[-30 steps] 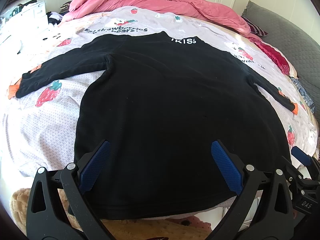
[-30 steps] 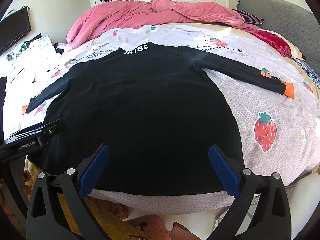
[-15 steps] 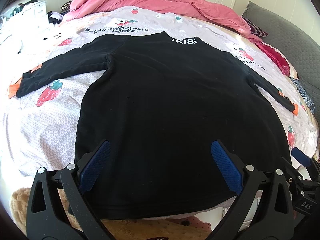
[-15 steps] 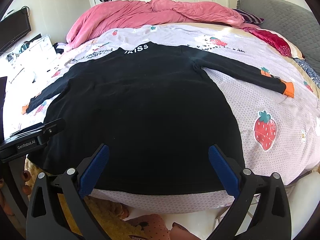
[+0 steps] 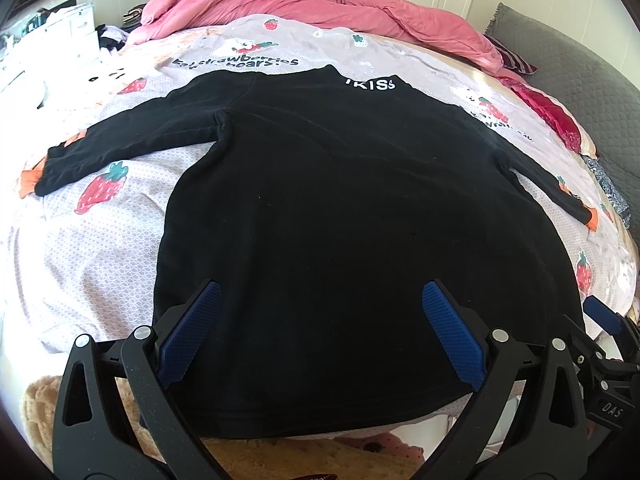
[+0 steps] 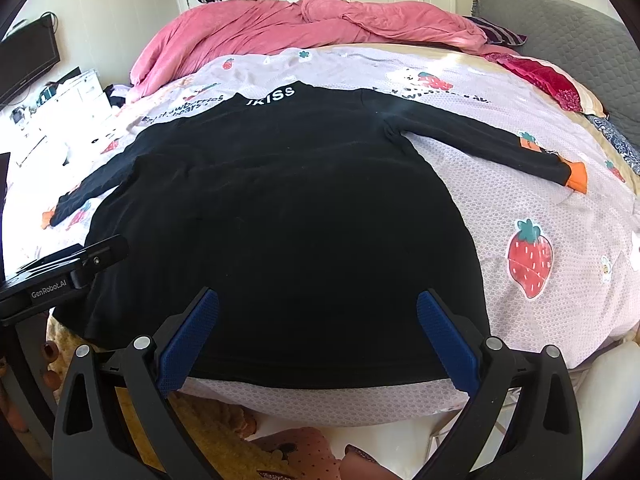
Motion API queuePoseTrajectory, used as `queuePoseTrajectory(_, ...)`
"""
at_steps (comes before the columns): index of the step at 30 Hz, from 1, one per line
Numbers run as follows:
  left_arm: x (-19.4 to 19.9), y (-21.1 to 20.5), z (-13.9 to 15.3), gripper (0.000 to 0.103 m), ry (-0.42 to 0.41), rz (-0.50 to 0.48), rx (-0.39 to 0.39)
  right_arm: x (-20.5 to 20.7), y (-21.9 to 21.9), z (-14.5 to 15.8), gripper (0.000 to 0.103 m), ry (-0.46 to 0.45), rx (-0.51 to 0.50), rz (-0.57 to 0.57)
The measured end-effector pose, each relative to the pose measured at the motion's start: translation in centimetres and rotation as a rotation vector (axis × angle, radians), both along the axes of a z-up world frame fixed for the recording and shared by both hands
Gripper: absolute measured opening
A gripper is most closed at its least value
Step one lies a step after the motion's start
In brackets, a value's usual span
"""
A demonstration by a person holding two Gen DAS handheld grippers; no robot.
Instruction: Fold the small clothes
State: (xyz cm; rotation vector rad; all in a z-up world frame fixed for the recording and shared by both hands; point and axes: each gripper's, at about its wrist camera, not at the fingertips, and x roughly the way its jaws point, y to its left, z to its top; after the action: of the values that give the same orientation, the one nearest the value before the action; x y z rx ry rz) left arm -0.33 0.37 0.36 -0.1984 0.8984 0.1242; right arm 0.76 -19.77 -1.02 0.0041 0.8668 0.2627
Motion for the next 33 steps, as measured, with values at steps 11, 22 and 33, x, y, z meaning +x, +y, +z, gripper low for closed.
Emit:
queuePoseTrajectory(11, 0.0, 0.0, 0.1, 0.095, -0.003, 0.004, -0.001, 0.1, 0.1, 0.2, 0.099, 0.000, 0.001, 0.005)
queuePoseTrajectory(22, 0.6, 0.1, 0.2, 0.095, -0.004, 0.015, 0.000, 1.1, -0.6, 0.2, 0.099, 0.005, 0.027, -0.014)
queuePoseTrajectory(33, 2.5, 0.3, 1.2, 0.095, -0.009, 0.028, 0.002, 3.7, -2.0, 1.0, 0.099, -0.003, 0.069, -0.053)
